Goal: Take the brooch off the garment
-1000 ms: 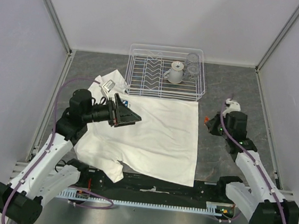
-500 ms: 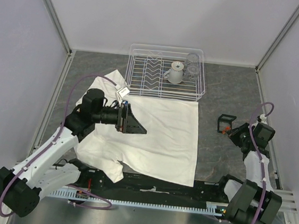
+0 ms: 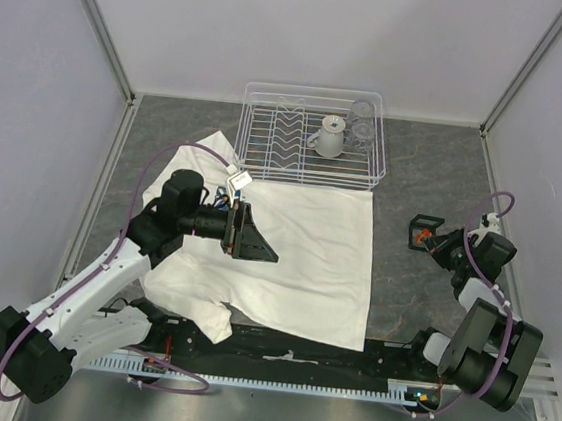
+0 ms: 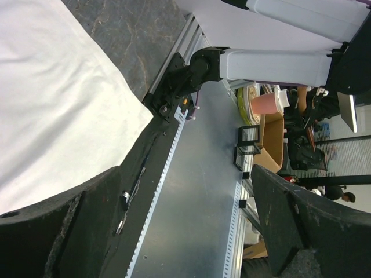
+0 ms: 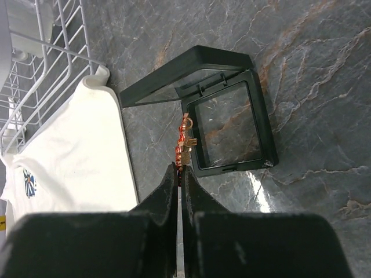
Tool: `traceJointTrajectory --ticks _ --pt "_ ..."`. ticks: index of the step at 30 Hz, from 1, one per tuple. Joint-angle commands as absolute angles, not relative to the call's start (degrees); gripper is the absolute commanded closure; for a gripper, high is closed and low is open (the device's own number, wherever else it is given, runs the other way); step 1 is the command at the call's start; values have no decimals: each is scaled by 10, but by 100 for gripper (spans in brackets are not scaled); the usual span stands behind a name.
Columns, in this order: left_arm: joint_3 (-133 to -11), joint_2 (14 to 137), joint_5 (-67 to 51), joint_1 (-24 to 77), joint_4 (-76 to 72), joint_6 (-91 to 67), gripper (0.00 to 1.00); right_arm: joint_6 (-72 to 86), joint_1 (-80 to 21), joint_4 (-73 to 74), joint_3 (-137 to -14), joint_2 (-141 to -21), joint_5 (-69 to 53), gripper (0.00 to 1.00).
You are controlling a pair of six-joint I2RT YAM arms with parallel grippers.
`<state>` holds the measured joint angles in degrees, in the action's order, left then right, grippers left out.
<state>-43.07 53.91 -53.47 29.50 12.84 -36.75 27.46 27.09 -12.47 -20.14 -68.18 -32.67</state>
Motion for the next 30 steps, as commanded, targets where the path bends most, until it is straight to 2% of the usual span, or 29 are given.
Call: traceJointTrajectory --ticks 1,30 --pt "-433 542 -561 298 104 -344 2 282 275 -214 -196 -704 -353 100" --pt "-426 554 -563 298 98 -343 2 294 280 -279 -202 -790 -379 99"
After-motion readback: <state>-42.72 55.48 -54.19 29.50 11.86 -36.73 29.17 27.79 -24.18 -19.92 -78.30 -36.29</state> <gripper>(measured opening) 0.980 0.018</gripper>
